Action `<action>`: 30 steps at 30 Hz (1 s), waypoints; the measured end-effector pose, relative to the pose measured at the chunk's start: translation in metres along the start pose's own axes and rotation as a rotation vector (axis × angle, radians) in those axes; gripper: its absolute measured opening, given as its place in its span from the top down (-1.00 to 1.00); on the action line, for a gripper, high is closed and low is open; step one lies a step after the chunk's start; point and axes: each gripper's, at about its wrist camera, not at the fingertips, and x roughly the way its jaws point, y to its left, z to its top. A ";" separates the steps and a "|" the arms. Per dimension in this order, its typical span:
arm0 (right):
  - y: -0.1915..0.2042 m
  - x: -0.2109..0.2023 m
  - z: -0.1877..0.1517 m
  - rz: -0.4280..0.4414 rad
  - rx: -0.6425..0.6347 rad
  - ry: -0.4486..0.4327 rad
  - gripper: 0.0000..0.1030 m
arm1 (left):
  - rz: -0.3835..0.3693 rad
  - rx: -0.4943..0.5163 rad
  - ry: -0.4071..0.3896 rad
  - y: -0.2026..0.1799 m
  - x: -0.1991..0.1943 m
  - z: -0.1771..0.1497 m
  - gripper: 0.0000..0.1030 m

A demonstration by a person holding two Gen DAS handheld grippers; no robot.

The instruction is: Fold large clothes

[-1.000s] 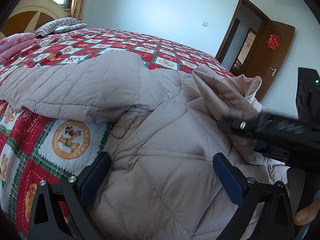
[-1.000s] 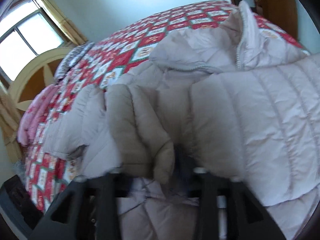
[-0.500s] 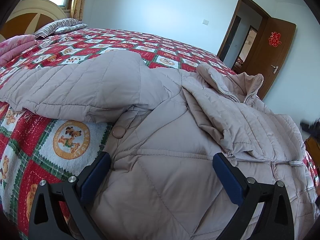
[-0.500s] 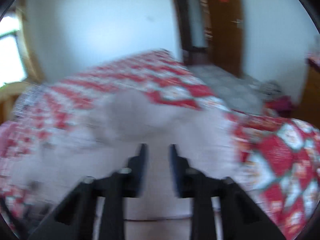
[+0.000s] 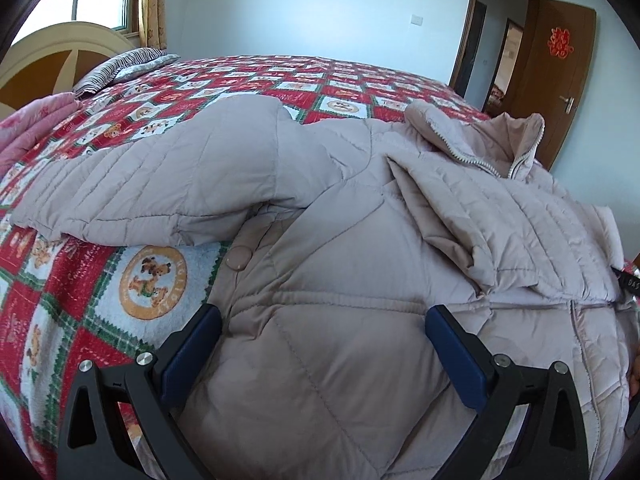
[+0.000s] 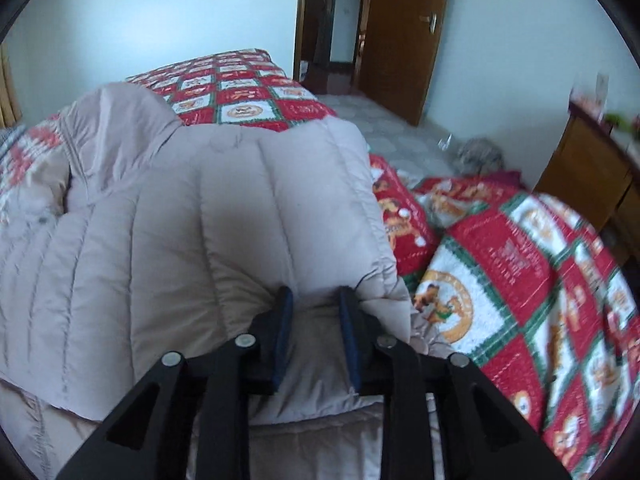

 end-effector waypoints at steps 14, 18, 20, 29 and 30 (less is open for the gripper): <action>0.105 -0.034 -0.042 0.053 -0.577 -0.233 -0.55 | 0.242 -0.344 -0.144 0.160 -0.051 0.052 -0.98; 0.089 -0.030 -0.033 0.106 -0.508 -0.213 -0.72 | 0.427 -0.645 -0.134 0.251 -0.034 0.062 -0.98; 0.088 -0.030 -0.033 0.126 -0.479 -0.191 -0.72 | 0.431 -0.731 -0.116 0.277 -0.025 0.061 -0.97; 0.074 -0.031 -0.035 0.197 -0.378 -0.104 -0.84 | 0.321 -0.859 -0.036 0.314 0.026 0.070 -0.12; 0.071 -0.029 -0.034 0.212 -0.357 -0.090 -0.85 | 0.341 -0.854 -0.044 0.313 0.030 0.068 -0.11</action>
